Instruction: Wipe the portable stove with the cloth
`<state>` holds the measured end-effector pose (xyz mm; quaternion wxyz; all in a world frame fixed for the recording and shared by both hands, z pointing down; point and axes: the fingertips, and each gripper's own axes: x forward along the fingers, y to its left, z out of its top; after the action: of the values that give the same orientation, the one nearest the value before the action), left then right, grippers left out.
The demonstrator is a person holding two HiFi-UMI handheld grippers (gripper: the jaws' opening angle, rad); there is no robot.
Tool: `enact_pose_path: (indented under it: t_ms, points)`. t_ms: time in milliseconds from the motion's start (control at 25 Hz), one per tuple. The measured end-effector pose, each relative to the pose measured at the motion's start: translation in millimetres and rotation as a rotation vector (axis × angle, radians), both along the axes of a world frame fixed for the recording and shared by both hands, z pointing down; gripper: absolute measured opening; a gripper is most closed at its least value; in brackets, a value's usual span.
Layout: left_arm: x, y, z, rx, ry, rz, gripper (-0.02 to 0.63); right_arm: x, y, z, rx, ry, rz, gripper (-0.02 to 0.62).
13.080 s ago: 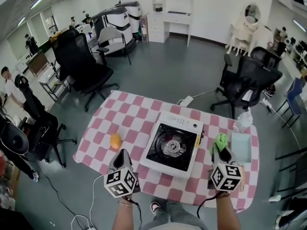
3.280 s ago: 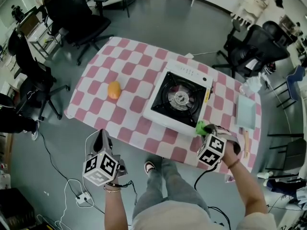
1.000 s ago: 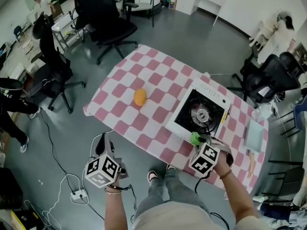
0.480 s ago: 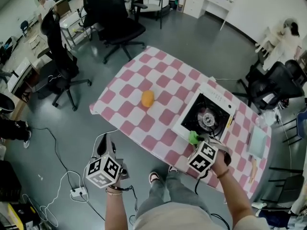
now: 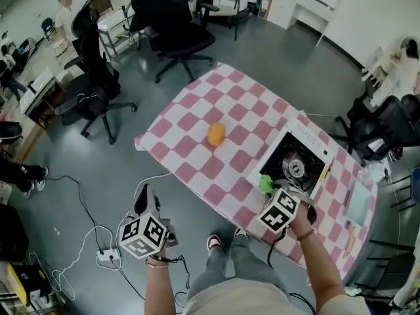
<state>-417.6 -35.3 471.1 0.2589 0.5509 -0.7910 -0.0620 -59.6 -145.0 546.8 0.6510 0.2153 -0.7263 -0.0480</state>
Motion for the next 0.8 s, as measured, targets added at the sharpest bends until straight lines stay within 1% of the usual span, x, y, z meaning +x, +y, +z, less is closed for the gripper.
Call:
enact_pose_path:
  t_ms: [800]
  points:
    - [-32,50,-1,-0.023,-0.015,-0.115,0.001,-58,-23,-2,0.021,-0.045,-0.067,0.091]
